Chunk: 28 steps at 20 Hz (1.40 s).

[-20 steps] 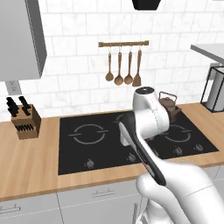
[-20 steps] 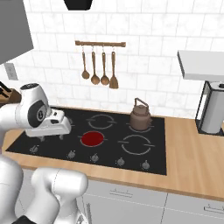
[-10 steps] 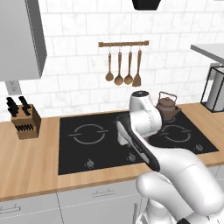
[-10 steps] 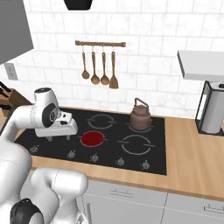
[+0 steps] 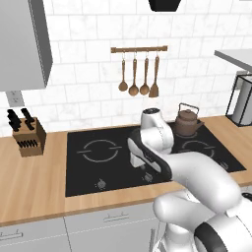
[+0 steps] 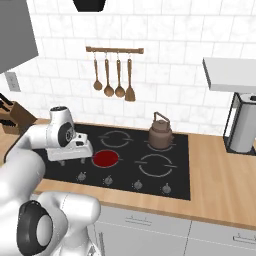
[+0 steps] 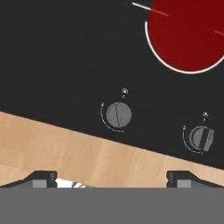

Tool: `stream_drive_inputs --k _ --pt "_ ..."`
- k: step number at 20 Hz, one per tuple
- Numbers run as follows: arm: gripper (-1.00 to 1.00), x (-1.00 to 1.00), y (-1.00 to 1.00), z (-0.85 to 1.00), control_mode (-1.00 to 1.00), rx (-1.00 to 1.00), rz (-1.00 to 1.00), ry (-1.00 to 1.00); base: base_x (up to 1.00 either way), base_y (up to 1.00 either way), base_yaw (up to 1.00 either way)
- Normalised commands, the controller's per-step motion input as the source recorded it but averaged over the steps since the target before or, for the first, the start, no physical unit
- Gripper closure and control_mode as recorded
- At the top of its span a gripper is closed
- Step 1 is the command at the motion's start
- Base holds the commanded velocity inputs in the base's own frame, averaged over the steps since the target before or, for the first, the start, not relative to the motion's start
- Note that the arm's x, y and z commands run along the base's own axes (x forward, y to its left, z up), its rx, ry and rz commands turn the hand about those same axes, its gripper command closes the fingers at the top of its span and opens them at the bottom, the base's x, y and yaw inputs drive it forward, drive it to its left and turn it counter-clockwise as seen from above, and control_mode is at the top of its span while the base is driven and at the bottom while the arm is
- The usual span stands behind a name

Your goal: Turn off the front center burner of the stove.

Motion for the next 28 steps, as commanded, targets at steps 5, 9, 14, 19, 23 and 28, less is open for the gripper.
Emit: stream_drive_inputs --k 5,9,14,19,23,28 --pt "-1.00 0.19 -0.04 -0.59 -1.00 0.00 0.06 0.00 0.00 0.00 0.00" --pt "-1.00 0.13 -0.19 -0.61 -1.00 0.00 0.05 0.00 0.00 0.00 0.00" --pt "-1.00 0.19 -0.14 -0.43 -1.00 0.00 0.05 0.00 0.00 0.00 0.00" --pt "-1.00 0.21 0.00 -0.12 -1.00 0.00 0.00 0.00 0.00 0.00 0.00" --pt "-1.00 0.29 0.01 0.00 -1.00 0.00 0.00 0.00 0.00 0.00 0.00" --pt "-1.00 0.06 0.05 -0.04 -1.00 0.00 0.00 0.00 0.00 0.00 0.00"
